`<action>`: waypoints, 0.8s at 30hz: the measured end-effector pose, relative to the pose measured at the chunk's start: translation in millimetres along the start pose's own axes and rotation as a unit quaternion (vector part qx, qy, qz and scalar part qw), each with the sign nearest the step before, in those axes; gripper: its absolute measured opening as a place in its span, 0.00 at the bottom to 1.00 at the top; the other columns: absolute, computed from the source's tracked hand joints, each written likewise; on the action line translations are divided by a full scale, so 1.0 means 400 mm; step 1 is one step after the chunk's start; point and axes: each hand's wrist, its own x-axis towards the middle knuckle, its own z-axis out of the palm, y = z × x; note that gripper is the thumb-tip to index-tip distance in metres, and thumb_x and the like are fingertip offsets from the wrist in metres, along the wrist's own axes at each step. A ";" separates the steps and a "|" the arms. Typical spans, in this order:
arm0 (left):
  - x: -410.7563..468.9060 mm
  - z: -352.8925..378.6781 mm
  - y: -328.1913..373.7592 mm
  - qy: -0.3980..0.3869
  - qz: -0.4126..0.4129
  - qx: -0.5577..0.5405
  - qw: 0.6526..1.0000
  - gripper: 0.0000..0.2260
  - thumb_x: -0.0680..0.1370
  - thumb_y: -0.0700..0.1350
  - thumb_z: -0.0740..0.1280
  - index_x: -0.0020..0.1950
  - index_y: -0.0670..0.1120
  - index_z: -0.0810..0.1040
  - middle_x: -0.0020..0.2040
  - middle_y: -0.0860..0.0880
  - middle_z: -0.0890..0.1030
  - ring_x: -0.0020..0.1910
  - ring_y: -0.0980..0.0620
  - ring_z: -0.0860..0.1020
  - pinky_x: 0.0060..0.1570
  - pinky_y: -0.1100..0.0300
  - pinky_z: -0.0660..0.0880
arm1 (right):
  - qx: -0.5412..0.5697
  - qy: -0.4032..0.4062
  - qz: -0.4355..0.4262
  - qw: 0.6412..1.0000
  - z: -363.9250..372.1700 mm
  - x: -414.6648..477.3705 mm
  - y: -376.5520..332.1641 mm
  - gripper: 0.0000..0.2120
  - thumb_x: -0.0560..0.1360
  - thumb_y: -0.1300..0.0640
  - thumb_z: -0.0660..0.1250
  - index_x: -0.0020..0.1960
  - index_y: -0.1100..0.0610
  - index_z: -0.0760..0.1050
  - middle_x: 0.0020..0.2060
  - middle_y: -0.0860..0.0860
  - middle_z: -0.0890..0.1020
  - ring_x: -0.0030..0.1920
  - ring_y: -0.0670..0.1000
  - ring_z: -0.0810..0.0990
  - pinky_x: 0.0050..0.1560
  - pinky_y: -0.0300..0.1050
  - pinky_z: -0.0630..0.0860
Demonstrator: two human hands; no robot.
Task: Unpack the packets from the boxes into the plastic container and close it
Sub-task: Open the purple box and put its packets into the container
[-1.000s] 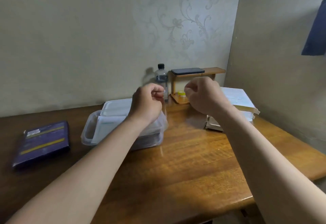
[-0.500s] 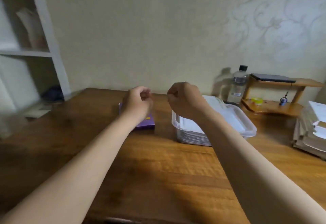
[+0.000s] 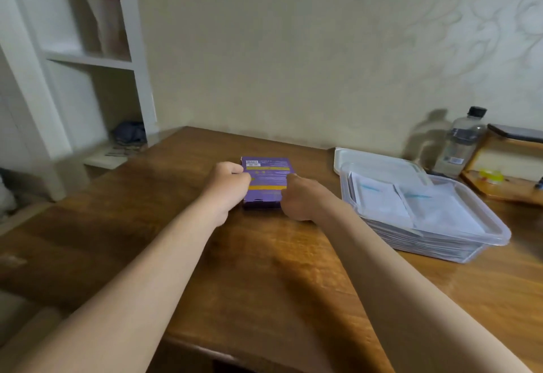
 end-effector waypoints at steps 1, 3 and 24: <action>0.002 0.000 -0.001 -0.002 -0.009 -0.016 1.000 0.12 0.79 0.37 0.61 0.39 0.51 0.71 0.39 0.48 0.77 0.37 0.50 0.73 0.46 0.52 0.71 | -0.003 -0.002 0.004 1.000 0.005 0.006 0.004 0.06 0.80 0.57 0.60 0.55 0.55 0.65 0.45 0.51 0.73 0.44 0.52 0.74 0.42 0.45 0.70; 0.007 0.003 0.002 -0.005 -0.034 -0.042 0.999 0.08 0.81 0.37 0.61 0.44 0.46 0.76 0.40 0.47 0.80 0.37 0.51 0.77 0.49 0.49 0.78 | 0.006 -0.002 0.007 1.000 0.009 0.013 0.009 0.06 0.79 0.57 0.61 0.55 0.55 0.67 0.44 0.50 0.74 0.41 0.50 0.74 0.40 0.43 0.71; -0.002 0.049 0.072 -0.092 -0.162 -0.337 0.923 0.09 0.80 0.34 0.64 0.60 0.40 0.73 0.58 0.34 0.76 0.47 0.37 0.83 0.32 0.54 0.83 | 0.134 0.130 -0.018 0.982 -0.087 -0.056 0.025 0.16 0.79 0.61 0.63 0.65 0.55 0.75 0.60 0.55 0.78 0.55 0.56 0.75 0.53 0.46 0.73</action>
